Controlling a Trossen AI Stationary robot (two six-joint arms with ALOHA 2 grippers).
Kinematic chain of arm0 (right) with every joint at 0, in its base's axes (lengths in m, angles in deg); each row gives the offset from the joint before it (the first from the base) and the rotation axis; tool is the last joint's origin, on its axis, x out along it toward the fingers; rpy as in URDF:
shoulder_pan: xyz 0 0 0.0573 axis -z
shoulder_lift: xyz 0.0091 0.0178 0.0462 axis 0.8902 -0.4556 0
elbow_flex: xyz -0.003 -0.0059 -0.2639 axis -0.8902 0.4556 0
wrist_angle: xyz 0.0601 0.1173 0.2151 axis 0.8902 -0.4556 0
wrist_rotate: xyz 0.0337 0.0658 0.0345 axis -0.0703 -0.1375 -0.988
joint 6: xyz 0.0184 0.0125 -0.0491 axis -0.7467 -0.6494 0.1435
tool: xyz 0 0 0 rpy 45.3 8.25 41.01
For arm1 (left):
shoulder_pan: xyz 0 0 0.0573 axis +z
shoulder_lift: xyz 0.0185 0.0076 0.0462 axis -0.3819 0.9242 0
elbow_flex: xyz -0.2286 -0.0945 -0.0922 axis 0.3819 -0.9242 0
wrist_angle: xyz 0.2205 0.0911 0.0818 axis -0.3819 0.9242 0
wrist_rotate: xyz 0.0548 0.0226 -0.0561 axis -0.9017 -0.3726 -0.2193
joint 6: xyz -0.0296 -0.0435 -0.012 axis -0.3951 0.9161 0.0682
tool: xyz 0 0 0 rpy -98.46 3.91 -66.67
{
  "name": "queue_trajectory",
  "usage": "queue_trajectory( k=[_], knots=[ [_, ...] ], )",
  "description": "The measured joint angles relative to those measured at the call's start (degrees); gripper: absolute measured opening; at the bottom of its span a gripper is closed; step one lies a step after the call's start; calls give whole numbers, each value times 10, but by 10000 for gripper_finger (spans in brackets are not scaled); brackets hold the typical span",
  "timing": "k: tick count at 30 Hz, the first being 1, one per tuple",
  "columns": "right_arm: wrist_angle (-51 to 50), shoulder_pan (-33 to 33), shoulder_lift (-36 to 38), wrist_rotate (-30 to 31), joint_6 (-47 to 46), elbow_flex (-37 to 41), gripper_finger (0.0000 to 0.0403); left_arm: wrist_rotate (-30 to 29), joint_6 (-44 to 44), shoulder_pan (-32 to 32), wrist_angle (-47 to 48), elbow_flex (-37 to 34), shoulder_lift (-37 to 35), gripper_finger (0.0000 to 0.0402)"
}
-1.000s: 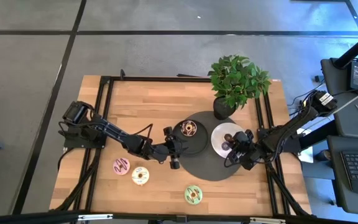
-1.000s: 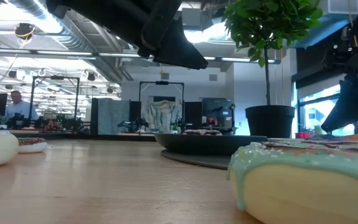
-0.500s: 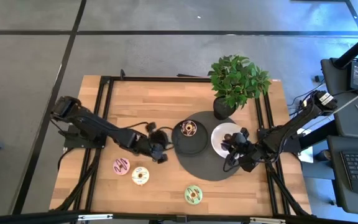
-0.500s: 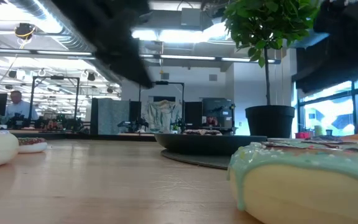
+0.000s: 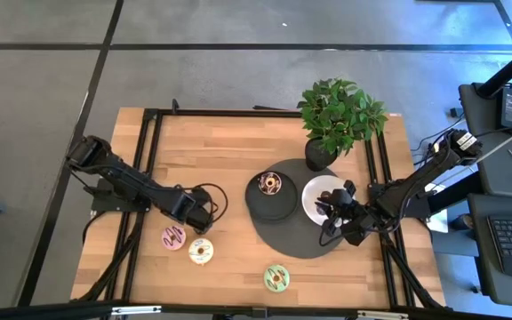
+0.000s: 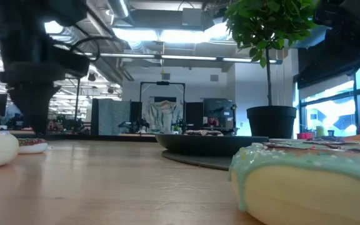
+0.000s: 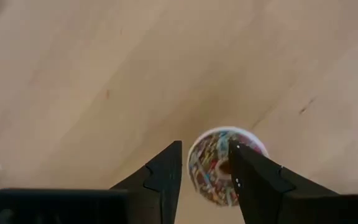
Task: Pick & Place donuts
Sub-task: Put the small brown donut on the white plate
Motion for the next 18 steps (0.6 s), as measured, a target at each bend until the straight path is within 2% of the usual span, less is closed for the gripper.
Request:
queue_trajectory(
  k=[8, 18],
  knots=[
    [0, 0, 0, -1, 0, 0, 71, 40, 28, 1, -1, -8, 0, 119],
    [0, 0, 0, -2, 0, 0, 71, 43, 36, 1, -1, -8, 8, 93]
  ],
)
